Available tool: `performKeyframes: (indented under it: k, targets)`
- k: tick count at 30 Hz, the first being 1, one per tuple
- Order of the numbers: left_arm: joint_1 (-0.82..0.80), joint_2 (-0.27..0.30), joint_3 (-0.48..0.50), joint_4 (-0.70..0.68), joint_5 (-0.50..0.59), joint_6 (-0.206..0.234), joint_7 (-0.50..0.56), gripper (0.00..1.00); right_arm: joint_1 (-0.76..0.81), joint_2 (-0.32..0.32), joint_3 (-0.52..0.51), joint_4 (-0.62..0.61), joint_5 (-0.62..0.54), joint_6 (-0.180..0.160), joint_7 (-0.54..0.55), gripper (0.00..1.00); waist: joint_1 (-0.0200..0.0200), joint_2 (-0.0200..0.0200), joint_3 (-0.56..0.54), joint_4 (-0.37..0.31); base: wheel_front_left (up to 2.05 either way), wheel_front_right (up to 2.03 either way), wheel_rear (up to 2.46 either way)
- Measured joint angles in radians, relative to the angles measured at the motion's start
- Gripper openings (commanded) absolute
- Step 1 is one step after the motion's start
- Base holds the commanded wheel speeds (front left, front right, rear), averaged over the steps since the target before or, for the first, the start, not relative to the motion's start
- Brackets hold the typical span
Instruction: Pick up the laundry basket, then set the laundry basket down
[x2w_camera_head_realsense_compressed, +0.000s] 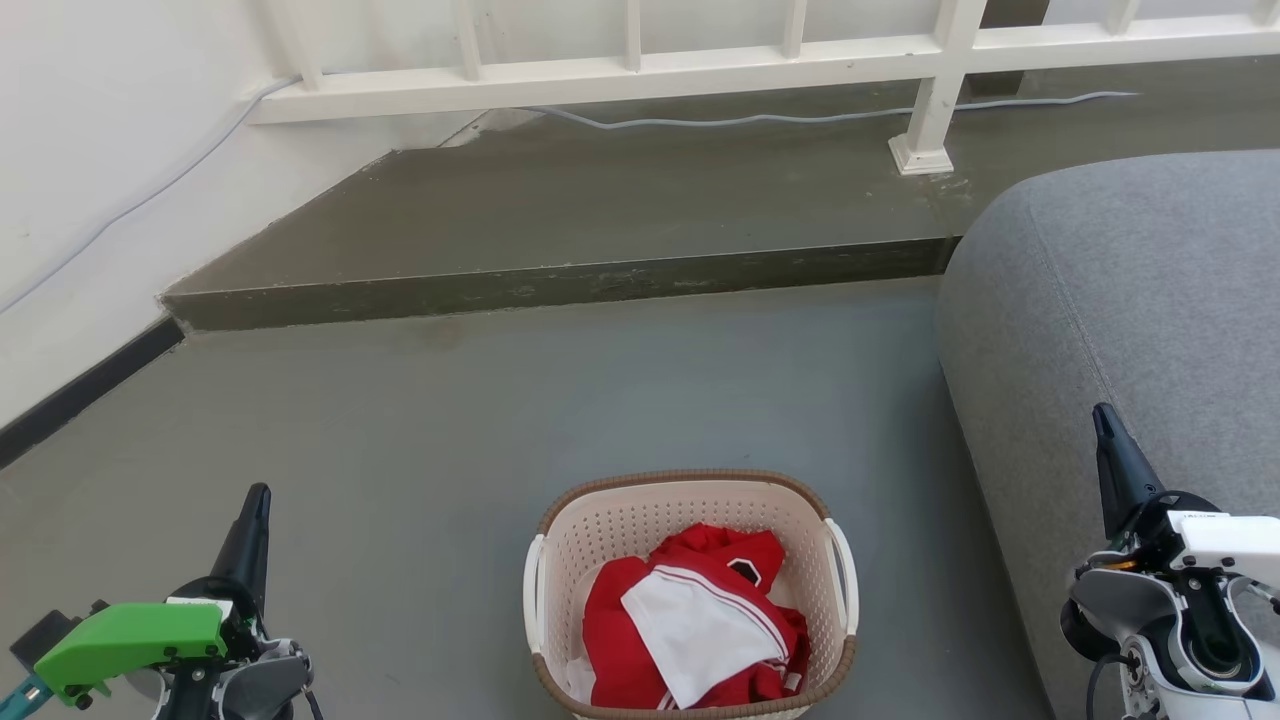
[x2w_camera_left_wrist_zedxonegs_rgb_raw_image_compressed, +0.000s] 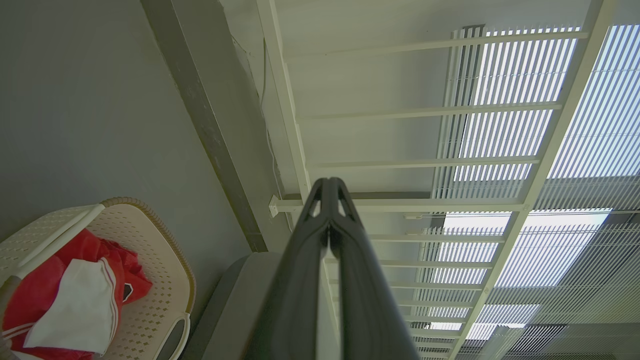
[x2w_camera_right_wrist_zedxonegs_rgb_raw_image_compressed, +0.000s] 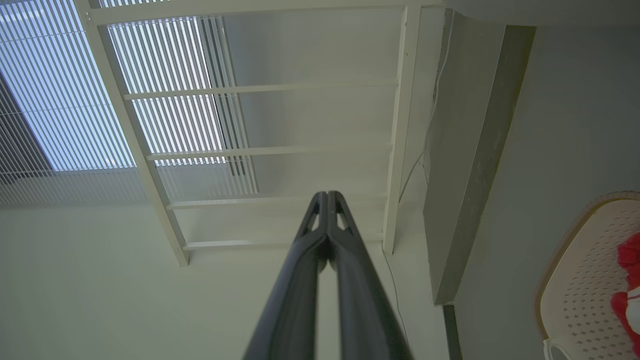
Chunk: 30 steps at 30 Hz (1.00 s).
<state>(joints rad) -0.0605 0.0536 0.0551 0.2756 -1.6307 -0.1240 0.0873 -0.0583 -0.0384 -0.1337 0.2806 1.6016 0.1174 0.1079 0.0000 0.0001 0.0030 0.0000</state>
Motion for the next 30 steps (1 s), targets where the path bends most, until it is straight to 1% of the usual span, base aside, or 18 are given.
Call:
performKeyframes:
  k: [30]
  targets:
    - [0.000, -0.001, 0.001, 0.000, 0.000, 0.000, 0.000, 0.00, 0.000, 0.000, 0.000, 0.000, 0.000, 0.000, 0.000, 0.00, 0.0000, 0.0000, 0.000, 0.000, 0.00, 0.00, 0.00]
